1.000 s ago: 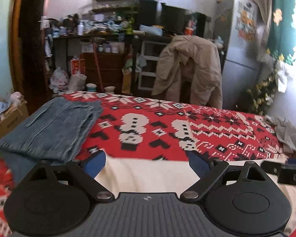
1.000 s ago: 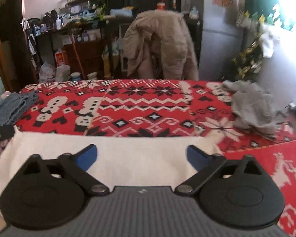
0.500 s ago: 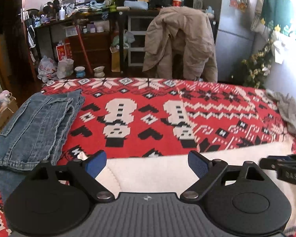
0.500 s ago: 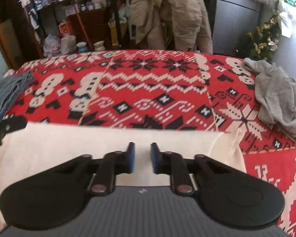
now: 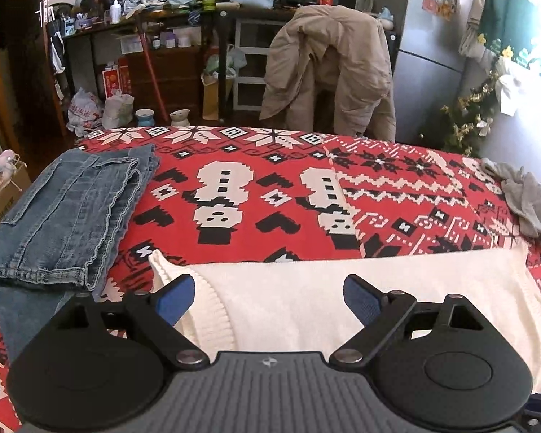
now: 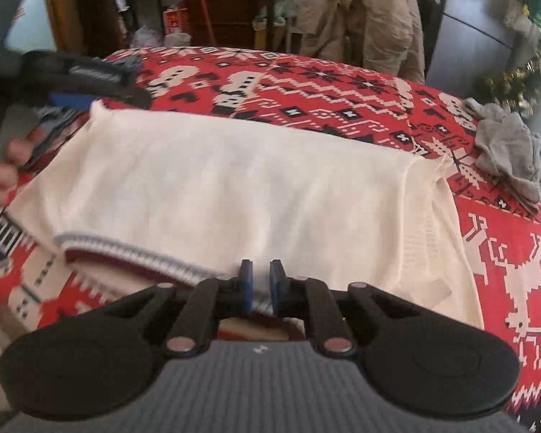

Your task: Fold clothes

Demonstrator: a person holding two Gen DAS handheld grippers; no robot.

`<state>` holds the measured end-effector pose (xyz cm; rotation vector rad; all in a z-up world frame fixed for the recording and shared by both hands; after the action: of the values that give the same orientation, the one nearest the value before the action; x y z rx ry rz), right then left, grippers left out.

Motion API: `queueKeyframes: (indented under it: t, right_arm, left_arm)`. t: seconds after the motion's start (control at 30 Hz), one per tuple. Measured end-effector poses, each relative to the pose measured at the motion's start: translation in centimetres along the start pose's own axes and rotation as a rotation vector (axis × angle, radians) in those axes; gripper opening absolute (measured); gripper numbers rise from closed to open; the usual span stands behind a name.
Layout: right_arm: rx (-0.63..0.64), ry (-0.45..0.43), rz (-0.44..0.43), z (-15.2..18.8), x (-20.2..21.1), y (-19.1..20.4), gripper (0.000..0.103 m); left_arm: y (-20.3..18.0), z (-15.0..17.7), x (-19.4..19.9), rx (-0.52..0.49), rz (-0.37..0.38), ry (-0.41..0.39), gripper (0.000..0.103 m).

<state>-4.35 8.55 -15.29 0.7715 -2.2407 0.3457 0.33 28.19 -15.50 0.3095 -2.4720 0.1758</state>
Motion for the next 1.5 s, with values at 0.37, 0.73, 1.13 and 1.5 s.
queueKeyframes:
  t: [0.37,0.73,1.13,1.5]
  right_arm:
    - [-0.071,-0.035,0.015,-1.3,-0.3,0.1,0.008]
    - [-0.083,-0.075,0.034,-1.3,0.6,0.0,0.008]
    - [-0.066,-0.063,0.019,-0.6,0.1,1.8,0.006]
    - [0.028,-0.139,-0.209,-5.3,-2.4,11.7,0.008]
  left_arm:
    - [0.5,0.3,-0.2,-0.002,-0.002,0.029,0.090]
    - [3.5,1.3,1.0,0.010,-0.042,0.112,0.086]
    - [3.8,1.1,1.5,0.082,0.033,0.126,0.055]
    - [7.8,2.3,1.3,0.160,-0.024,0.189,0.049]
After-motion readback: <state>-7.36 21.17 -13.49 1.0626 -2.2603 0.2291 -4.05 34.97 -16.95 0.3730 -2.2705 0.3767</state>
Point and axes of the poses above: each gripper's, at about its wrist camera, not at the fingertips, and x roughly against the way its jaws point, y to its left, z to its underside, the point moved 9 cm from there along -x, roughly the way its jaws point, and after that the axes turned 5 degrees about -y, right-handed, at the moved point
